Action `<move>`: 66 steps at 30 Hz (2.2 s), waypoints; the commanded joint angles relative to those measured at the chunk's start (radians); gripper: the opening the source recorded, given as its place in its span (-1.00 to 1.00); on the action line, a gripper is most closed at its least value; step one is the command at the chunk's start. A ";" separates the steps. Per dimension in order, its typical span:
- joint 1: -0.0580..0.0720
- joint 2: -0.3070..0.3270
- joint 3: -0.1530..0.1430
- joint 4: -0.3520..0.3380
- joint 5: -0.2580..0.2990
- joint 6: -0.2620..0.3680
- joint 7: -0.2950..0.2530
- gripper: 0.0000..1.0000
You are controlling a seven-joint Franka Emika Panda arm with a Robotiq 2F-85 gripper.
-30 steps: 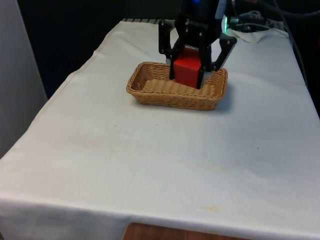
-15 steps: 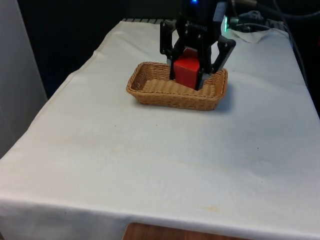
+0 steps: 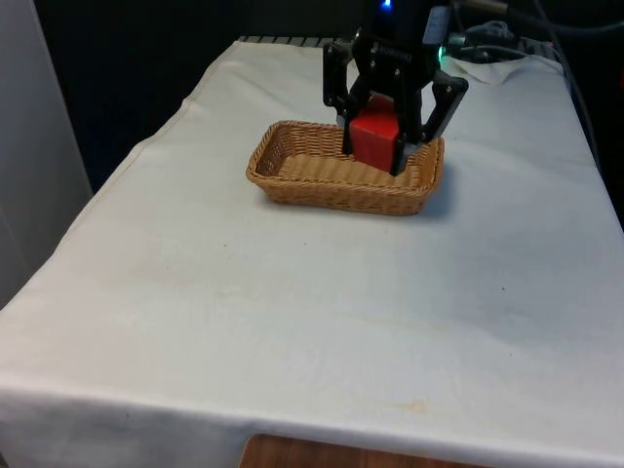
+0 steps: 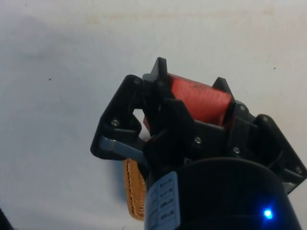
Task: Pick up the cube and place it into the basket.
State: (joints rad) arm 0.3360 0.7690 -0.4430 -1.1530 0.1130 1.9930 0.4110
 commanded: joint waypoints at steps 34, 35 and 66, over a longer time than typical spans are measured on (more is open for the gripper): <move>0.000 -0.084 0.049 -0.118 0.001 -0.008 0.004 -0.95; 0.012 -0.124 0.049 -0.173 0.002 0.011 0.005 -0.95; 0.008 -0.220 0.091 -0.334 -0.002 0.053 0.013 -0.95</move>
State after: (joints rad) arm 0.3360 0.5740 -0.3500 -1.4520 0.1140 2.0130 0.4190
